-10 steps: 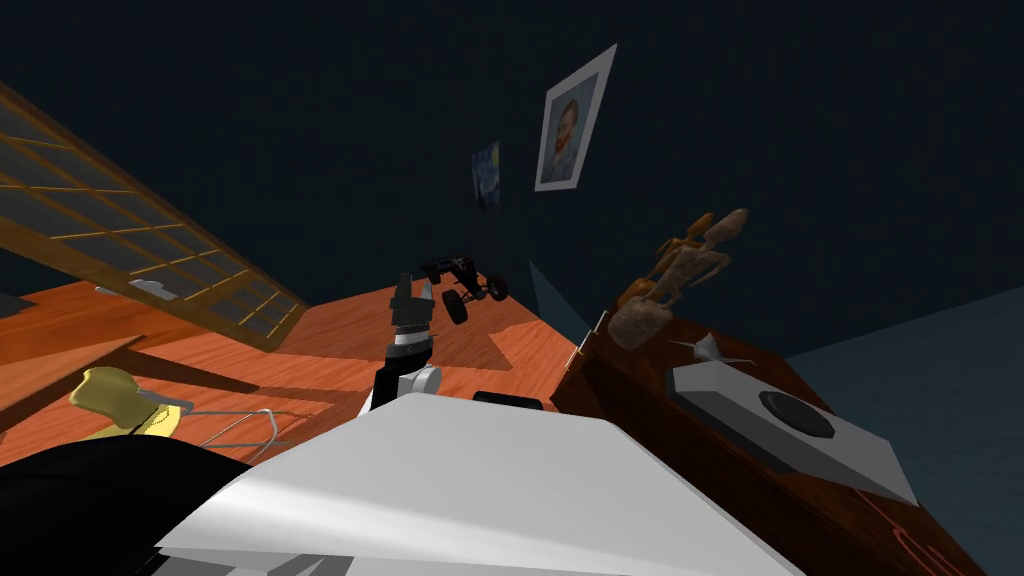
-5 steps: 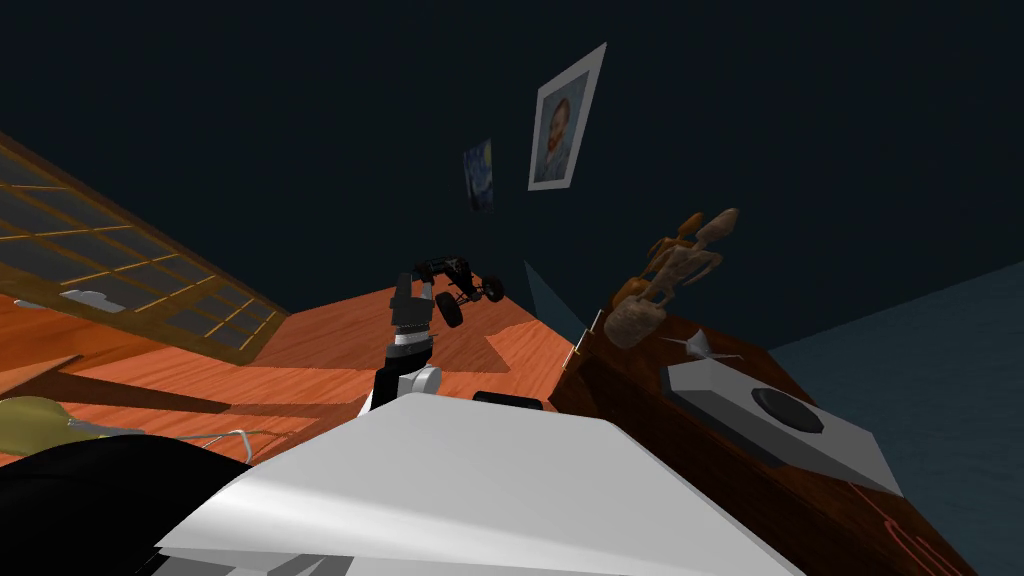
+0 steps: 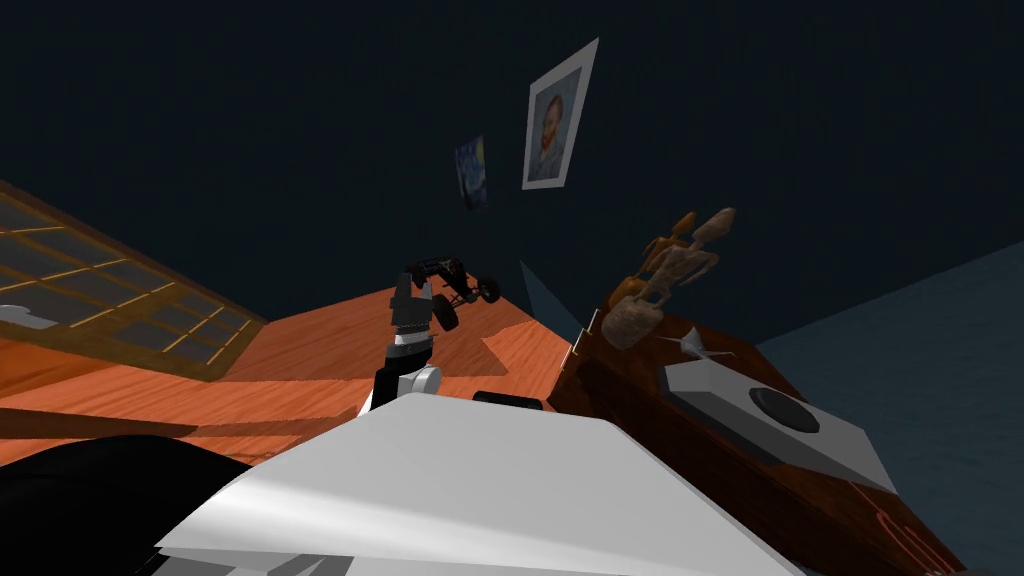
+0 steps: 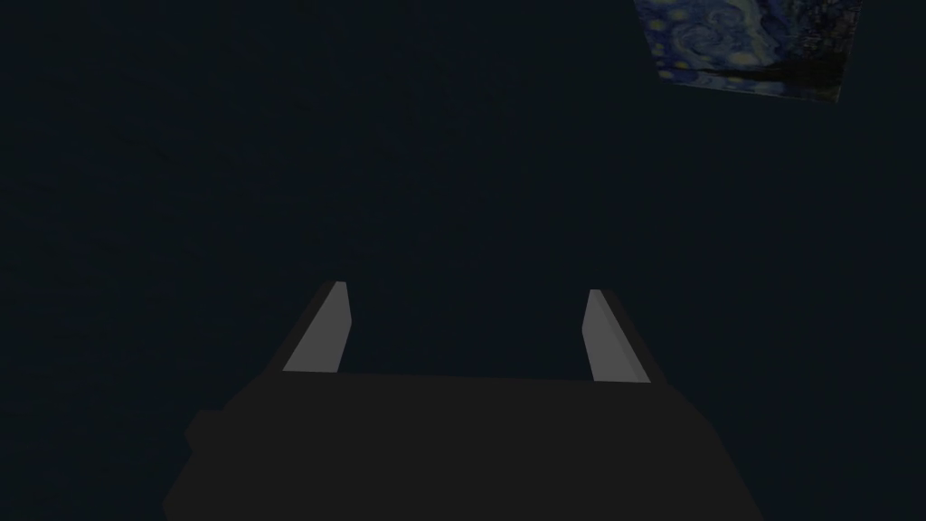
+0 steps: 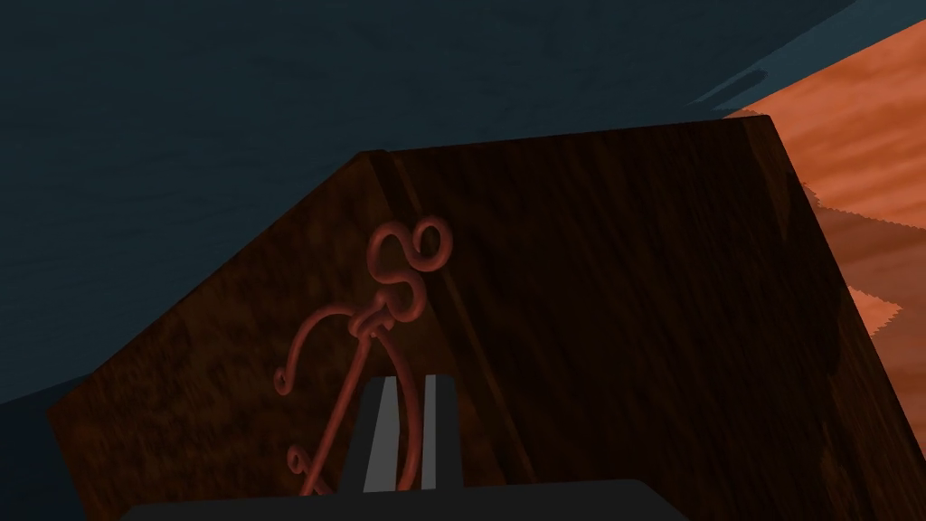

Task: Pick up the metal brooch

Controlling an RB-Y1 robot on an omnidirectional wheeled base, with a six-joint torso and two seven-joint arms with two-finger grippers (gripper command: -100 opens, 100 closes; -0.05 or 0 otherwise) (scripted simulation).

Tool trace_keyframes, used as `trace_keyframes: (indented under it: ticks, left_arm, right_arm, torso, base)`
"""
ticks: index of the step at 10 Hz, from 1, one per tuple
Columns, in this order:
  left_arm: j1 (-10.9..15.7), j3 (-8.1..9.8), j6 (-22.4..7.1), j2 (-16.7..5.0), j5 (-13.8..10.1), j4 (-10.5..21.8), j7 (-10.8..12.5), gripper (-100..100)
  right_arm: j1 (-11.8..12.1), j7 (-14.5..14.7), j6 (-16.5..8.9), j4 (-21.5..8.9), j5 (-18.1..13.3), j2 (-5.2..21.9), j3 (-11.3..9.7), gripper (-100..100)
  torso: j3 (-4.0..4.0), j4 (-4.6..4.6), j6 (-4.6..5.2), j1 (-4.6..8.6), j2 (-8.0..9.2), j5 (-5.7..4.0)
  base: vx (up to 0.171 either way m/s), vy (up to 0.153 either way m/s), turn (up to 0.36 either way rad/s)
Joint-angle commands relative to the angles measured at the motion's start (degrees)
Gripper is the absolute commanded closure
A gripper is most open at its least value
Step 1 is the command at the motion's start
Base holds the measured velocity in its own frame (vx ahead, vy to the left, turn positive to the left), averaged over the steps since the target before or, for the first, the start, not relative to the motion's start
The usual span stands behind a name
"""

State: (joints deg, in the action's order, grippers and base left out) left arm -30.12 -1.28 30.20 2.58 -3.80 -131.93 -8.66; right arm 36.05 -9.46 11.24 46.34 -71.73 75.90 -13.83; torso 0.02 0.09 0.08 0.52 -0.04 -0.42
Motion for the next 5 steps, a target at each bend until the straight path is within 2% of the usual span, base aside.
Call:
trace_keyframes:
  ticks: [1,2,3,5]
  left_arm:
    - [0.0,0.0,0.0,0.0,0.0,0.0,0.0,0]
    - [0.0,0.0,0.0,0.0,0.0,0.0,0.0,0]
    - [0.0,0.01,0.0,0.0,0.0,0.0,0.0,0]
    - [0.0,0.0,0.0,0.0,0.0,0.0,0.0,0]
  right_arm:
    - [-0.1,2.1,0.1,-0.1,0.2,-0.1,0.2,100]
    - [0.0,4.1,0.6,0.1,3.0,-0.2,1.4,100]
    - [0.0,5.6,0.6,0.1,4.5,-0.2,1.4,100]
    - [0.0,9.2,0.6,0.1,4.9,-0.2,1.4,100]
  torso:
    - [0.0,0.0,0.0,0.0,0.0,0.0]
    - [0.05,0.02,0.04,0.01,0.08,-0.01]
    - [-0.03,-0.03,0.27,0.05,-0.06,-0.01]
    - [-0.06,-0.02,-0.03,-0.03,-0.11,-0.02]
  base:
    - [-0.005,-0.004,0.018]
    - [0.086,-0.018,-0.296]
    - [0.111,-0.003,-0.174]
    - [0.029,0.015,0.033]
